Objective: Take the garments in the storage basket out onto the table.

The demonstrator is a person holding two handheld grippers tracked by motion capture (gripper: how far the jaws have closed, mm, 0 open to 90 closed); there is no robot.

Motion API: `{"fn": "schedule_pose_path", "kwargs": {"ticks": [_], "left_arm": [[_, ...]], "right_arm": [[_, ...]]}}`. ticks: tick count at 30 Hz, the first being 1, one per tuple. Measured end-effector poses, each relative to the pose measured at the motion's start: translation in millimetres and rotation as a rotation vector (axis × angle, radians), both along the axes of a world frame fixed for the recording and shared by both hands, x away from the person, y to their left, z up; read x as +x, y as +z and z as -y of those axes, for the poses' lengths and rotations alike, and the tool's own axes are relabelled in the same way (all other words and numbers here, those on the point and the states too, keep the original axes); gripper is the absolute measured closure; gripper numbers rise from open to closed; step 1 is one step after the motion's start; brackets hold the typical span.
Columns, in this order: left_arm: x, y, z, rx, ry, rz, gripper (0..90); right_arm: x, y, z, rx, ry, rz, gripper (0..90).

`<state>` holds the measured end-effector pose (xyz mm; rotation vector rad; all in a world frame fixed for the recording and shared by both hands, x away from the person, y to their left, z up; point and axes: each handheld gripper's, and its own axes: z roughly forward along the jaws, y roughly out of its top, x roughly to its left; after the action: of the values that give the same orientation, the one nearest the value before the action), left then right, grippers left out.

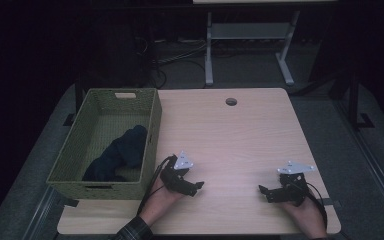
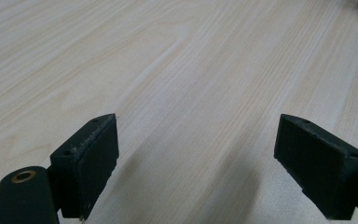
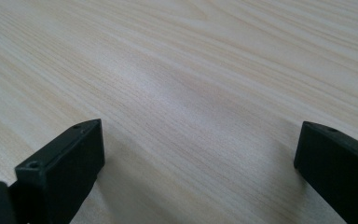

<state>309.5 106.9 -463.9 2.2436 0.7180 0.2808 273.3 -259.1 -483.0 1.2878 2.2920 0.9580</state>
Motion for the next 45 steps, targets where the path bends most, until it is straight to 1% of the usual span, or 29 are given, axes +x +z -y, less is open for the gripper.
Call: {"fn": "schedule_pose_path", "kwargs": {"ticks": [1,4,6,8,12,15,18,27,30,35,40,45], "left_arm": [[0.3,2.6,0.3,-0.002,-0.003,0.002,13.3],[0.2,4.5,0.6,-0.003,-0.005,0.005,13.4],[1.2,6.1,0.5,0.001,-0.011,-0.003,13.4],[2.3,6.8,-0.1,-0.009,-0.008,-0.004,13.4],[2.5,7.9,-0.4,-0.015,-0.006,-0.004,13.4],[2.8,10.4,0.2,-0.009,-0.01,0.003,13.4],[3.7,13.3,-0.2,-0.018,-0.01,0.003,13.4],[4.7,20.5,-1.0,-0.029,-0.015,0.014,13.4],[5.0,22.6,-2.1,-0.045,-0.01,0.01,13.4],[5.5,26.6,-2.5,-0.04,-0.01,0.015,13.4],[6.1,29.6,-2.8,-0.054,-0.009,0.005,13.4],[5.7,34.2,-2.4,-0.049,-0.013,0.013,13.4]], "right_arm": [[0.0,0.0,0.0,0.0,0.0,0.0,1.2],[0.0,0.0,0.0,0.0,0.0,0.0,1.2],[0.0,0.0,0.0,0.0,0.0,0.0,1.2],[0.1,0.0,0.0,0.0,0.001,0.001,1.2],[0.1,-0.1,0.0,0.0,0.0,0.001,1.2],[0.0,0.0,0.0,0.0,0.0,0.0,1.3],[0.1,0.0,0.0,0.0,0.001,0.001,1.2],[0.1,0.0,0.0,0.0,0.001,0.001,1.2],[0.1,0.0,0.1,-0.001,0.0,0.001,1.2],[0.1,0.0,0.0,-0.001,0.0,0.001,1.2],[0.2,0.0,0.1,-0.001,0.001,0.002,1.2],[0.2,-0.1,0.1,-0.001,0.002,0.003,1.2]]}}
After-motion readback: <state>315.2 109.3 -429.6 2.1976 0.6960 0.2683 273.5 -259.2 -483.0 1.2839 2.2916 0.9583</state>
